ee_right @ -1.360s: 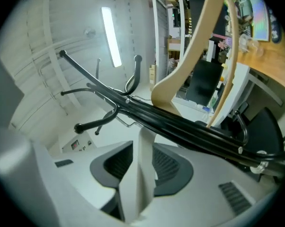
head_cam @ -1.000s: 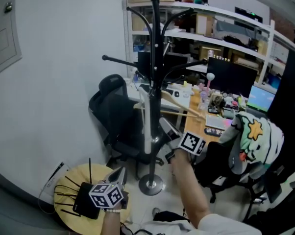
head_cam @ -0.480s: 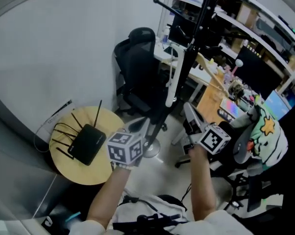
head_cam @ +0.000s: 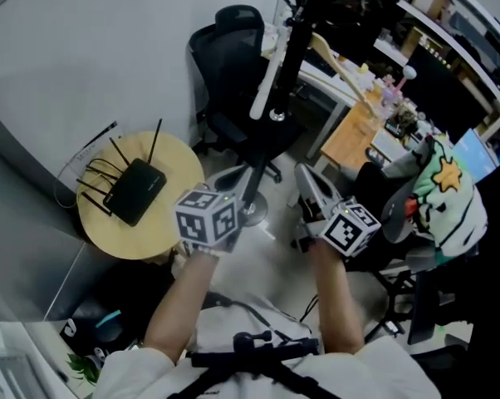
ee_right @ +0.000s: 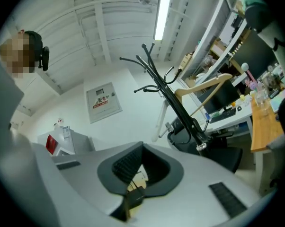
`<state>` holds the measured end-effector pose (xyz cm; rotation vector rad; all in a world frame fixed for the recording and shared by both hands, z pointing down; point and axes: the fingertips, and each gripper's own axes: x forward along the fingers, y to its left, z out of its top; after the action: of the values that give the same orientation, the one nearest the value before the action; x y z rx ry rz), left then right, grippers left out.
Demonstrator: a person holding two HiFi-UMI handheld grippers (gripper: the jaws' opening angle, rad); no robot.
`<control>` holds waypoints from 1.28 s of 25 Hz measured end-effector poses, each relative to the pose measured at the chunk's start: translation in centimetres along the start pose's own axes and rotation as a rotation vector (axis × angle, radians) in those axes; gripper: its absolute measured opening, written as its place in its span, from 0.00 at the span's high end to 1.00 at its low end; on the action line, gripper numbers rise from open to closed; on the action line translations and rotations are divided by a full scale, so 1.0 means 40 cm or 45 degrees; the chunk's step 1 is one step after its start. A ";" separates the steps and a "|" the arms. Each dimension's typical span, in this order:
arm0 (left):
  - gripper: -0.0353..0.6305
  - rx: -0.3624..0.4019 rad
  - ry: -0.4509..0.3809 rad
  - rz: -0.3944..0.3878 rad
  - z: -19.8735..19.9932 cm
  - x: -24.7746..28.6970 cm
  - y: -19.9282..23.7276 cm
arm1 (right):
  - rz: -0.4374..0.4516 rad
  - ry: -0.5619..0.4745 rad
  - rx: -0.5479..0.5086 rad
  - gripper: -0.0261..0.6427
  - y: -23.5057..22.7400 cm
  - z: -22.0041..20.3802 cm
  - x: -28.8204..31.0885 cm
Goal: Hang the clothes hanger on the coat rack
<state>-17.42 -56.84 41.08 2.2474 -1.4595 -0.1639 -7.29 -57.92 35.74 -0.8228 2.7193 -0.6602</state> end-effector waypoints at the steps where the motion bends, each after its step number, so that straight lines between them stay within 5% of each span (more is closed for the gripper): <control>1: 0.95 0.006 0.005 -0.001 -0.018 0.005 -0.026 | 0.005 0.005 0.006 0.96 -0.012 -0.010 -0.032; 9: 0.95 -0.010 0.047 0.030 -0.181 -0.008 -0.207 | 0.017 0.169 0.005 0.96 -0.038 -0.136 -0.235; 15: 0.95 0.024 0.090 0.022 -0.242 -0.059 -0.294 | 0.000 0.169 0.001 0.96 0.000 -0.154 -0.301; 32: 0.95 0.011 0.139 -0.085 -0.232 -0.189 -0.230 | -0.170 0.187 0.002 0.96 0.130 -0.283 -0.245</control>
<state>-9.87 -44.17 44.30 2.2753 -1.3326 -0.0552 -5.50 -44.48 43.93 -1.0001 2.8110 -0.7795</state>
